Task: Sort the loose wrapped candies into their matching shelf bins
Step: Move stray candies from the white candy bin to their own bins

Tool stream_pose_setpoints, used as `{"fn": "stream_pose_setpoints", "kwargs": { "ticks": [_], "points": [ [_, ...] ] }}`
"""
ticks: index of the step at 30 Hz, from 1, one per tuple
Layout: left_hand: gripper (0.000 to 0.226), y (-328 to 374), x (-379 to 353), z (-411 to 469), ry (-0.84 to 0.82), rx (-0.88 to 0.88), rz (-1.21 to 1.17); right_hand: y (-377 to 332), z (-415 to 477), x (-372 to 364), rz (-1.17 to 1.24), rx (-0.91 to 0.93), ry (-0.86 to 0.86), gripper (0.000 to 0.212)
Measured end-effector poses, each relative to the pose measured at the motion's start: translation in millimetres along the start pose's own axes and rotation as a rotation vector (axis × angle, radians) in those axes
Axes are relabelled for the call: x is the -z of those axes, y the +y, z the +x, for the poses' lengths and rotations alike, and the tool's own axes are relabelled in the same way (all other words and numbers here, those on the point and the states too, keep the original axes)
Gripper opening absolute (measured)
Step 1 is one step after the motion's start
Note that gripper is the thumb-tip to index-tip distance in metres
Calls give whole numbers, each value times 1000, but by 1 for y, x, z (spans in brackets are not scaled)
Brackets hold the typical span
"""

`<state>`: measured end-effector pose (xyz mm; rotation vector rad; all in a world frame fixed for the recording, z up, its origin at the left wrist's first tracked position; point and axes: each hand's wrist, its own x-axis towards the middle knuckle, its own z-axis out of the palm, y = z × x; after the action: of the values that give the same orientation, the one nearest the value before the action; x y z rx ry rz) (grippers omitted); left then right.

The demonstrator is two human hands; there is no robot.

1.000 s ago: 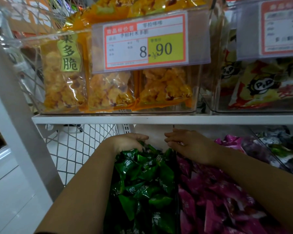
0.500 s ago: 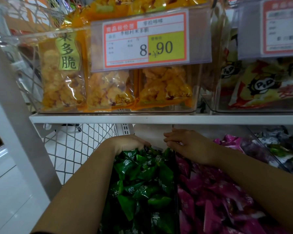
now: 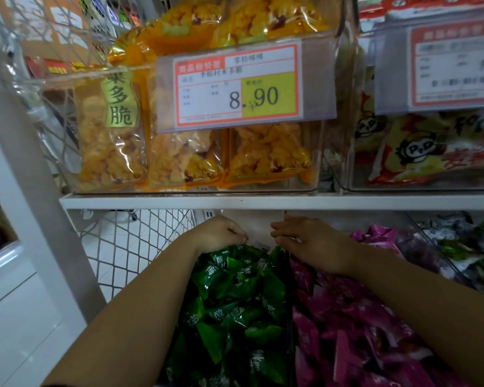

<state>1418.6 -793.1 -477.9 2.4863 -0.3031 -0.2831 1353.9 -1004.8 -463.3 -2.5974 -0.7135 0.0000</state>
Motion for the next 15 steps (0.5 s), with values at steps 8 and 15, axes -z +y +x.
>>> {"fn": "stream_pose_setpoints", "kwargs": {
  "ticks": [8, 15],
  "points": [
    [30, 0, -8, 24, -24, 12, 240, 6, 2, -3, 17, 14, 24, 37],
    [16, -9, -10, 29, 110, -29, 153, 9, 3, -4, 52, 17, 39, 35]
  ]
}}
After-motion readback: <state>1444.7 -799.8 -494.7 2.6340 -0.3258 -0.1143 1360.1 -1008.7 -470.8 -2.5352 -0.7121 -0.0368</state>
